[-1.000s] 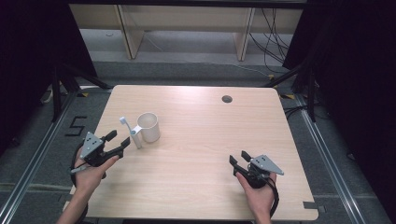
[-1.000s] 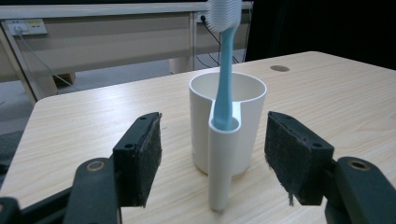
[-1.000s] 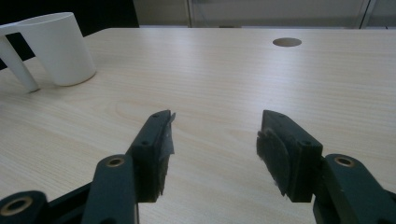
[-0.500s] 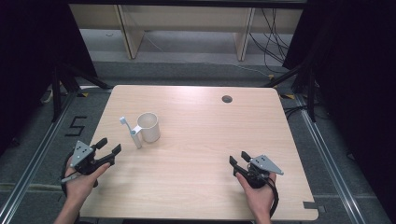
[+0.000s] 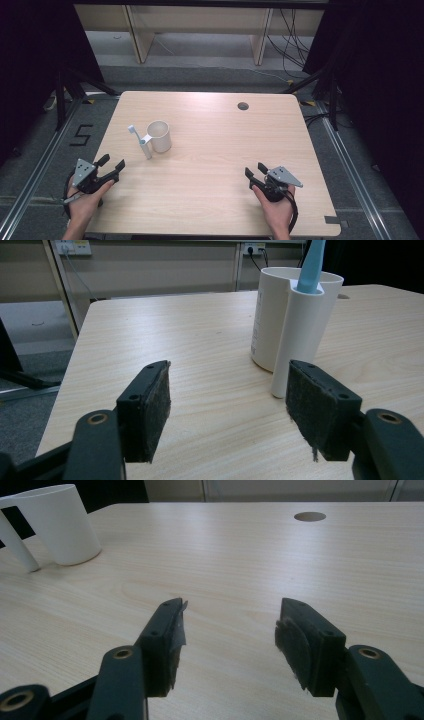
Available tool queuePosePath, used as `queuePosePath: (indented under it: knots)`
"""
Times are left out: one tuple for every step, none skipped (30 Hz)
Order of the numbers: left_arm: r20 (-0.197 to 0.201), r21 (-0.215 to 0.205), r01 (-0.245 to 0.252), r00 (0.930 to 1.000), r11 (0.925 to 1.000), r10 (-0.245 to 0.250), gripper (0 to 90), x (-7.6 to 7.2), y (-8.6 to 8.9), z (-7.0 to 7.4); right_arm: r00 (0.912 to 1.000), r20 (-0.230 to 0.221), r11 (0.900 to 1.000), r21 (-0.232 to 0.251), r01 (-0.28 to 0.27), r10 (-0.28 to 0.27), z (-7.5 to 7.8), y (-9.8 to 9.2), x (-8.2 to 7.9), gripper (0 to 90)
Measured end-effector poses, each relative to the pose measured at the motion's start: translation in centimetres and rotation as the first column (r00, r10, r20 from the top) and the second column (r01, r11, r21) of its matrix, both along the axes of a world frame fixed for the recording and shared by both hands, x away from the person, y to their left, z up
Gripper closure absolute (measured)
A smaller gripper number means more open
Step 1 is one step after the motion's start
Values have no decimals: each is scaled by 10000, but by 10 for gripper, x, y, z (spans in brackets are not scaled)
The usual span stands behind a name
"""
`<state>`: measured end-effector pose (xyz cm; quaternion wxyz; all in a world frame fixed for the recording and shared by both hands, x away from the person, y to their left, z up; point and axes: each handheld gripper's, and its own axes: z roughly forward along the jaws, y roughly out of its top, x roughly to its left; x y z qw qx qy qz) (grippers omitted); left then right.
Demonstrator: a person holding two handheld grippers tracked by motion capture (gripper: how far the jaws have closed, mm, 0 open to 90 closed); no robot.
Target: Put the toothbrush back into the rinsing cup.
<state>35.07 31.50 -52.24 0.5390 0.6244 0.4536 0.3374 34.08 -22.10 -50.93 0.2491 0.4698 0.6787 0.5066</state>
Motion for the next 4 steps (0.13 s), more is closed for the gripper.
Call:
queuePosePath:
  knots:
    - [-123,71,-60,9999,10000,61,337,-1,0,0,10000,0,9999,-83,82,-82,0,0,-1,449]
    - [35,9,-2,10000,10000,2,337,0,0,-2,9999,68,9998,-187,101,-100,0,-1,0,449]
    - [14,37,2,10000,10000,-2,336,0,0,-2,9998,164,9999,-125,79,-77,-1,0,1,449]
    - [-87,86,-39,10000,10000,39,336,-1,0,-2,9998,191,9996,-238,118,-114,-2,-1,2,448]
